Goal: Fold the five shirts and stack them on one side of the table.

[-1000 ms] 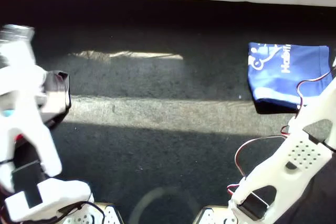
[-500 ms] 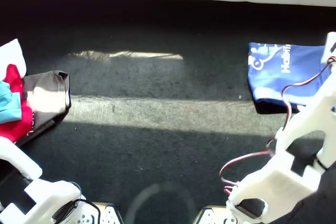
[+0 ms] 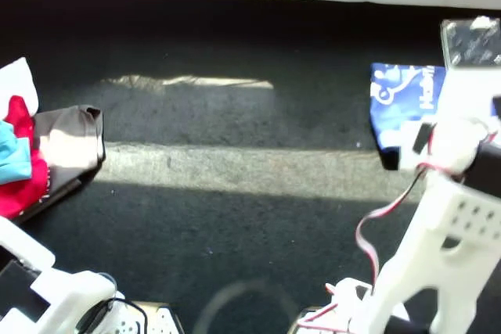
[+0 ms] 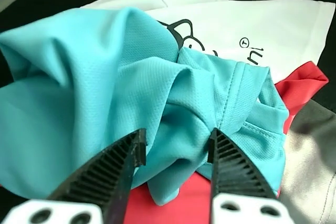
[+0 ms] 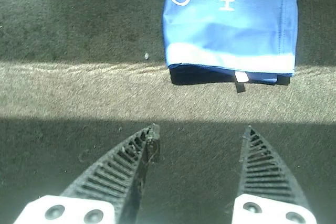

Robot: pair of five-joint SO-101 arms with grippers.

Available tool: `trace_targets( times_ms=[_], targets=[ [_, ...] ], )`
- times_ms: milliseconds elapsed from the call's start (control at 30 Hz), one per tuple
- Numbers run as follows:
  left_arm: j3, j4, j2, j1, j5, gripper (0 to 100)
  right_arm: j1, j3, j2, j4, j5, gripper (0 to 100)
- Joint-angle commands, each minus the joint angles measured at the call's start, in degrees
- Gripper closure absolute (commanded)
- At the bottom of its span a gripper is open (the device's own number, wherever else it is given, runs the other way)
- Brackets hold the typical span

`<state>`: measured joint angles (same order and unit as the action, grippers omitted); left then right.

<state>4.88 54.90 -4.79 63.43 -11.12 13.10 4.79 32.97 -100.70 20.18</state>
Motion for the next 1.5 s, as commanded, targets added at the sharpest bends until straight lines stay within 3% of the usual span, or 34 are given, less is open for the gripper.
trace_targets(
  times_ms=[0,267,400,733,867,1100,1467],
  targets=[
    [4.4,-4.8,-0.3,-1.5,-3.3,80,-2.2,-6.2,7.3,-0.2,0.1,75.5],
    [9.7,-8.5,1.5,-2.9,-4.7,81,-2.5,-16.0,15.1,-0.1,0.2,75.5],
    [9.7,-8.4,1.9,-2.7,-4.5,100,-2.6,-20.0,16.3,-0.1,0.2,75.5],
    [8.9,-8.2,1.5,-3.1,-4.4,99,-2.4,-29.2,16.2,3.0,0.2,75.5],
    [4.7,-0.8,-2.9,-5.9,-4.3,99,-2.4,-34.2,16.2,6.2,0.1,75.5],
    [-4.5,14.7,-16.9,-18.8,-4.3,99,-2.4,-41.1,16.2,10.5,0.1,75.5],
    [-6.3,21.5,-32.8,-51.7,-4.3,99,-2.3,-45.8,16.2,12.4,-0.2,75.5]
  ],
)
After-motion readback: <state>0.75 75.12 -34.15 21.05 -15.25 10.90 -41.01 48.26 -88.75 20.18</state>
